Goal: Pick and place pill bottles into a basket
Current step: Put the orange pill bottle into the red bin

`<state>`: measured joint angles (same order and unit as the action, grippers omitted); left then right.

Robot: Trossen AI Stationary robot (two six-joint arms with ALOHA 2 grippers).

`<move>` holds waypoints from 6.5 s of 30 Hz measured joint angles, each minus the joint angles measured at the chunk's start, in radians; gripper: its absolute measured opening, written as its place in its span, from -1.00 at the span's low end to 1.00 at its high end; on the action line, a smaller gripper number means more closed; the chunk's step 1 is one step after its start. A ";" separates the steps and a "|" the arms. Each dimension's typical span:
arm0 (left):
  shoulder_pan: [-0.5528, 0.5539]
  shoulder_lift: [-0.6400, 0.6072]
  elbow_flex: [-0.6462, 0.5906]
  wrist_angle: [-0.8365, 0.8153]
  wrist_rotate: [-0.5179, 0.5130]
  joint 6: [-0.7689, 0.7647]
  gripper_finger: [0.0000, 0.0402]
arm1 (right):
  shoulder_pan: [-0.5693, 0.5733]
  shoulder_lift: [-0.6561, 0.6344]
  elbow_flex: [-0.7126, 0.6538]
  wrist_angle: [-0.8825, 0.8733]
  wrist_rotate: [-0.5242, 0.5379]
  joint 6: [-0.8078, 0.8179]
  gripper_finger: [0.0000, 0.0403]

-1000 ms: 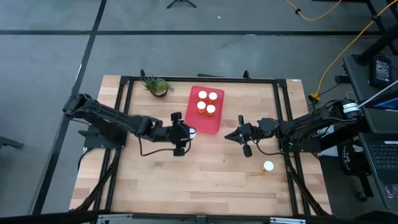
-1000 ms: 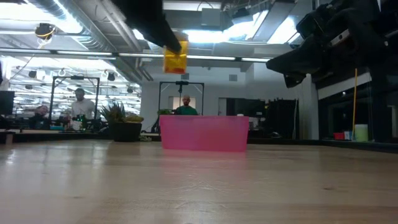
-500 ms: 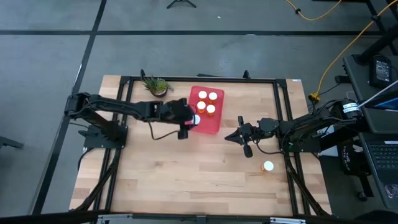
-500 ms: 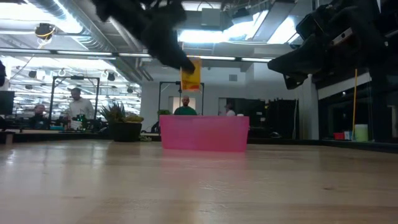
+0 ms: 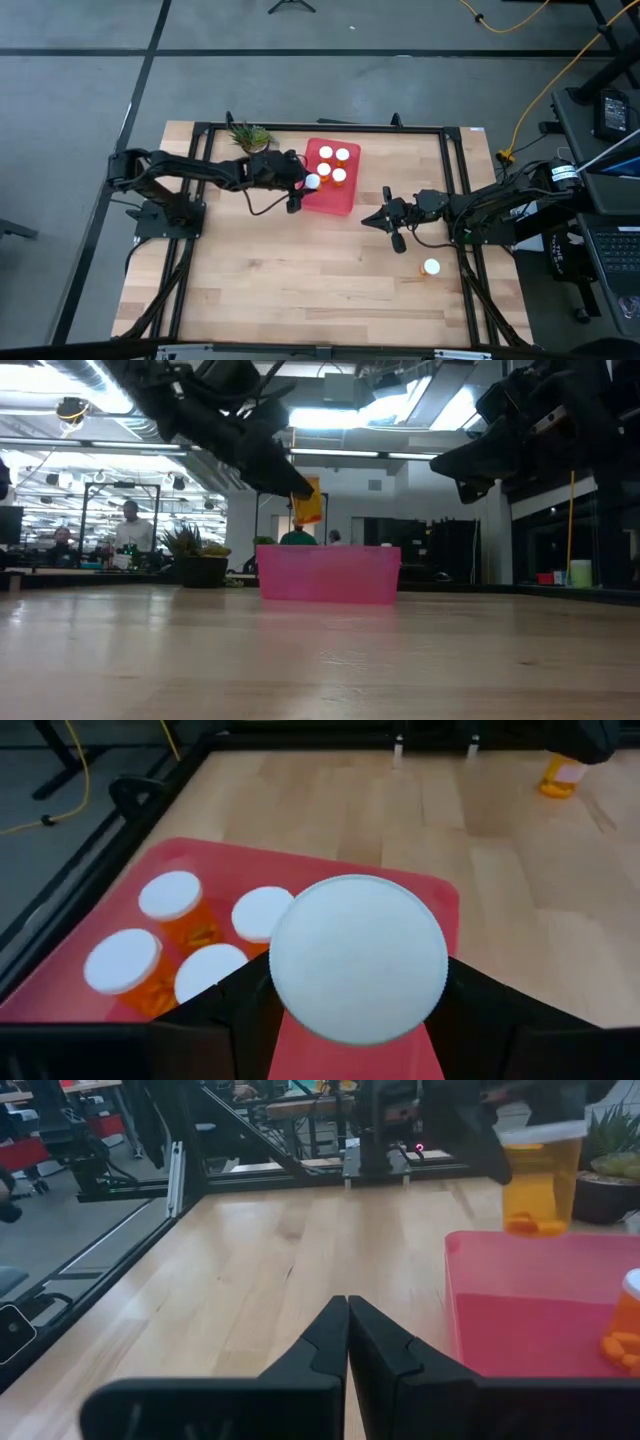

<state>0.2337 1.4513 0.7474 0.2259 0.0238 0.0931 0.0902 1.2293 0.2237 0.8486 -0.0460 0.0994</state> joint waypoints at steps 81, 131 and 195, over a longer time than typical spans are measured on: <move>0.028 0.293 0.056 0.092 -0.058 0.025 0.19 | -0.001 0.000 0.000 -0.005 0.053 -0.002 -0.92; -0.116 -0.225 0.056 -0.231 -0.049 0.142 -0.46 | -0.001 0.000 0.000 -0.001 0.053 -0.028 -0.92; -0.194 -0.689 -0.446 0.039 -0.057 -0.003 -0.99 | 0.883 0.002 0.718 -1.771 0.553 1.322 -1.00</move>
<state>0.0399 0.7624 0.3019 0.2646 -0.0329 0.0898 0.9728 1.2314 0.9418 -0.9225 0.5068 1.4214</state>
